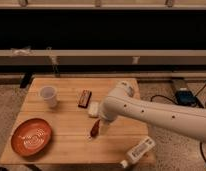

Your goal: Place the bottle in the ceramic bowl

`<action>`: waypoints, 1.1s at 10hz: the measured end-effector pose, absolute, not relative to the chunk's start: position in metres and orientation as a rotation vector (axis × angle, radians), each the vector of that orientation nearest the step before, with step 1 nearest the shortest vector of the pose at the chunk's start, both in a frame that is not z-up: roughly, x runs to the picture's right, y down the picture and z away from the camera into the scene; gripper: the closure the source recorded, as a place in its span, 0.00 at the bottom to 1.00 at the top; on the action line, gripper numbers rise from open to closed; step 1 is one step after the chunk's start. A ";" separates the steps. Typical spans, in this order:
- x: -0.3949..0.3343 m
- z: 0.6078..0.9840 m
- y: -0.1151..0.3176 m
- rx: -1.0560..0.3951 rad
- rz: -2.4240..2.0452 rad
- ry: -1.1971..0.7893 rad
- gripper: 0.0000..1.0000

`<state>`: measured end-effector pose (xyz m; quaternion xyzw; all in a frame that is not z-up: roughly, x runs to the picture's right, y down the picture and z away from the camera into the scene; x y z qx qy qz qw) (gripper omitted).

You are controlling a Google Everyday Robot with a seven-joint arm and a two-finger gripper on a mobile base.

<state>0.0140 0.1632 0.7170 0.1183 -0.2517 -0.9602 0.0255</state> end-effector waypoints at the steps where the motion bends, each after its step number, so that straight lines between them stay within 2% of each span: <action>1: 0.026 0.713 0.173 0.327 -2.970 -0.787 0.20; 5: 0.080 0.694 0.207 0.157 -2.909 -0.826 0.20; 11: 0.136 0.684 0.256 0.021 -2.760 -0.863 0.20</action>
